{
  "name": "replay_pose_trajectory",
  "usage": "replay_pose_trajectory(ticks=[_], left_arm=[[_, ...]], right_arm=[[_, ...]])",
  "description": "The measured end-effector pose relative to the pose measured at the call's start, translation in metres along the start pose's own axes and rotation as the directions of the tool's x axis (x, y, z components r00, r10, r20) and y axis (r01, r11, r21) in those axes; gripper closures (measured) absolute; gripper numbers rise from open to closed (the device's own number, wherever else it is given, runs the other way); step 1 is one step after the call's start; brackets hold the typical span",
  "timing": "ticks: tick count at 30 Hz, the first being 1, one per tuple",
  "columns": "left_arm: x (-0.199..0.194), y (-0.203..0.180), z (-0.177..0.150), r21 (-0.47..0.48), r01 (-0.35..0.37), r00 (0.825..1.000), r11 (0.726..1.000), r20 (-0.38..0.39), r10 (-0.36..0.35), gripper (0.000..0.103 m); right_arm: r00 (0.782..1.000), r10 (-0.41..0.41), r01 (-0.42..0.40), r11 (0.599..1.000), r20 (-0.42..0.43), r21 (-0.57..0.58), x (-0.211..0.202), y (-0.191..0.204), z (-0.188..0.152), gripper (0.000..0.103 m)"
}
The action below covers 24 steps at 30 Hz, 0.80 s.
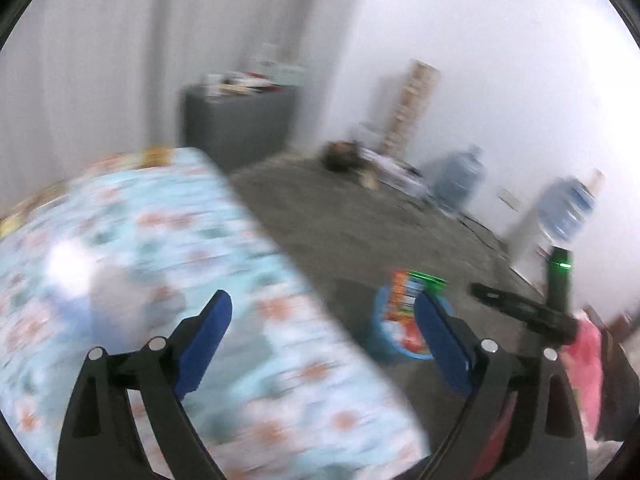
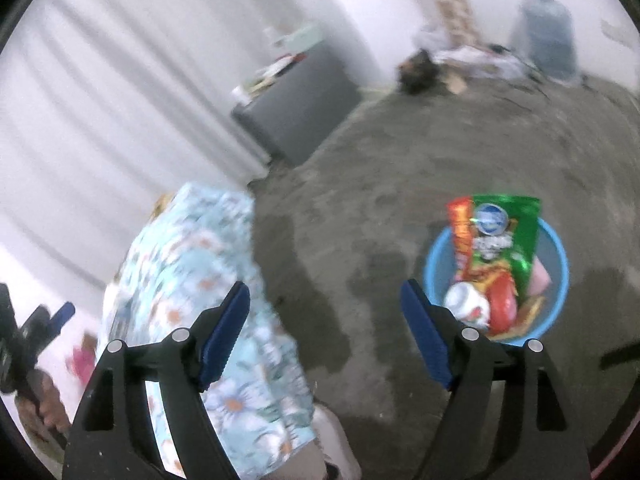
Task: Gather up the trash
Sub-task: 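Move both tools back over the bed toward the tissue box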
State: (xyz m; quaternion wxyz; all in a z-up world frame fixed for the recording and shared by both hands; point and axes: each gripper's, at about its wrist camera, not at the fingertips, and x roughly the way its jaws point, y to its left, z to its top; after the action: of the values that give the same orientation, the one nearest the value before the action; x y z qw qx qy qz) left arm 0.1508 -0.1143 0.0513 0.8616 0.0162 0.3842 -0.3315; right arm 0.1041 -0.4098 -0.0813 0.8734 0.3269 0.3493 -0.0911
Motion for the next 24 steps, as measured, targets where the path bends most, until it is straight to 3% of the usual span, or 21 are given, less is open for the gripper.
replay_pose_trajectory(ticks=[5, 9, 16, 22, 24], left_arm=[[-0.035, 0.078, -0.015, -0.137, -0.127, 0.99, 0.982, 0.05, 0.135, 0.013], [-0.056, 0.13, -0.018, -0.245, -0.165, 0.977, 0.955, 0.093, 0.192, 0.013], [-0.059, 0.19, -0.025, -0.357, -0.144, 0.98, 0.923, 0.077, 0.183, 0.013], [-0.057, 0.224, -0.049, -0.432, -0.118, 0.985, 0.894, 0.06, 0.159, 0.013], [-0.054, 0.233, -0.056, -0.446, -0.113, 0.987, 0.888, 0.053, 0.152, 0.013]], right_arm=[[0.996, 0.076, -0.082, 0.987, -0.047, -0.139, 0.008, 0.063, -0.002, 0.024], [0.986, 0.133, -0.156, 0.947, -0.098, -0.28, 0.023, 0.127, -0.005, 0.019], [0.953, 0.191, -0.281, 0.847, -0.234, -0.451, 0.069, 0.241, -0.026, 0.014], [0.932, 0.149, -0.323, 0.752, -0.33, -0.574, 0.125, 0.322, -0.049, 0.011], [0.934, 0.114, -0.311, 0.723, -0.338, -0.616, 0.145, 0.343, -0.056, 0.01]])
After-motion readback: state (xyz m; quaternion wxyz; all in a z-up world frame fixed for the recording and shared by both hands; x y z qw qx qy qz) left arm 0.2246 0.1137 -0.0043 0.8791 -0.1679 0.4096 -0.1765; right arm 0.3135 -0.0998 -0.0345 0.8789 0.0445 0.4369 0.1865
